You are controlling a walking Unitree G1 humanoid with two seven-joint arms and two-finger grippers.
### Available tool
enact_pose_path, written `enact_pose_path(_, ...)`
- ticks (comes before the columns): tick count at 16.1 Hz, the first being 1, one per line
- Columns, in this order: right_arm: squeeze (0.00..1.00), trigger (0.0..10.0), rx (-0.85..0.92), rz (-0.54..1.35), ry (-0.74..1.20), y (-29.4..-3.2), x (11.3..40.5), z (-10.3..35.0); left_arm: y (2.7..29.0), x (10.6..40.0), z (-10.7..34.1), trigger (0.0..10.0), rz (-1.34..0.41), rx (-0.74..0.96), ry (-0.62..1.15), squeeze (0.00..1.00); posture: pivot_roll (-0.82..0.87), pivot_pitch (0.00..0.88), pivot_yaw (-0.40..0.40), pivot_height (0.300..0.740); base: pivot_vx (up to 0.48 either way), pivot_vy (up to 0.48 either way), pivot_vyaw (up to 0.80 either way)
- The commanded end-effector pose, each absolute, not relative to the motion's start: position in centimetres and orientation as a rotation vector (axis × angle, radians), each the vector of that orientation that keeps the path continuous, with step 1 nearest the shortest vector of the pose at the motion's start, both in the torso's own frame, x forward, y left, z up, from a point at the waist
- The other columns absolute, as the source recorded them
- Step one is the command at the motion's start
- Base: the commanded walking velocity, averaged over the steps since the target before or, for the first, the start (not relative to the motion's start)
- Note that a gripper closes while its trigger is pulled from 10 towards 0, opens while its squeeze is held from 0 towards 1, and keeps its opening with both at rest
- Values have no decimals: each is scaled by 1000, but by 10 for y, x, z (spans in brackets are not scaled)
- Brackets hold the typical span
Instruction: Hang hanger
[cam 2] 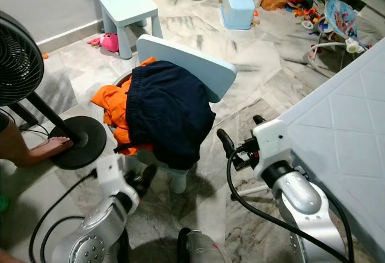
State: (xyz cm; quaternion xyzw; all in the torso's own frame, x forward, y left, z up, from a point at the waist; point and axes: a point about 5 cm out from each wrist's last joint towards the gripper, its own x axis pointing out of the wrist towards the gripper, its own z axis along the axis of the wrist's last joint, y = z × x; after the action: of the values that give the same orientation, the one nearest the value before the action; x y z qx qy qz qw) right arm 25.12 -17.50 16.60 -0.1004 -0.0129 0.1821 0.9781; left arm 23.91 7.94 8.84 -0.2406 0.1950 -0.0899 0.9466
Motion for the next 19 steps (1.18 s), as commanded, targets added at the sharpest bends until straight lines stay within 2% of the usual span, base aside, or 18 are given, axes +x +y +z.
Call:
enact_pose_path(1, 0, 10000, -202, 366, -2, -177, 251, 159, 60, 234, 99, 10000, -232, -553, 356, 1000, -182, 240, -132, 740, 0, 0, 0)
enact_pose_path(4, 0, 10000, -203, 369, -11, -176, 254, 160, 84, 245, 100, 10000, -60, -534, 286, 1000, -184, 232, -135, 740, 0, 0, 0)
enact_pose_path(7, 0, 10000, -209, 370, -17, -178, 254, 160, 98, 257, 99, 10000, 1, -532, 245, 1000, -190, 229, -136, 740, 0, 0, 0)
enact_pose_path(9, 0, 10000, -213, 371, -19, -178, 254, 160, 108, 270, 92, 10000, 104, -537, 259, 1000, -198, 225, -135, 740, 0, 0, 0)
enact_pose_path(10, 0, 10000, -216, 373, -21, -178, 254, 160, 121, 272, 90, 10000, 202, -488, 241, 1000, -199, 224, -134, 740, 0, 0, 0)
enact_pose_path(11, 0, 10000, -218, 375, -18, -179, 253, 159, 132, 269, 96, 10000, 239, -455, 211, 443, -186, 220, -134, 740, 0, 0, 0)
enact_pose_path(12, 0, 10000, -218, 375, -16, -179, 253, 159, 136, 267, 99, 10000, 235, -448, 195, 443, -179, 220, -135, 740, 0, 0, 0)
enact_pose_path(13, 0, 10000, -217, 378, -14, -180, 254, 157, 140, 261, 102, 10000, 213, -420, 180, 0, -163, 221, -138, 740, 0, 0, 0)
enact_pose_path(14, 0, 10000, -217, 379, -13, -180, 254, 157, 141, 259, 103, 10000, 205, -413, 176, 0, -153, 221, -140, 740, 0, 0, 0)
enact_pose_path(16, 0, 10000, -198, 405, -19, -171, 260, 155, 143, 234, 107, 10000, 53, -324, 169, 0, -120, 225, -149, 740, 0, 0, 0)
enact_pose_path(19, 0, 10000, -195, 426, -23, -165, 263, 153, 132, 234, 99, 10000, 39, -310, 222, 0, -112, 216, -157, 740, 0, 0, 0)
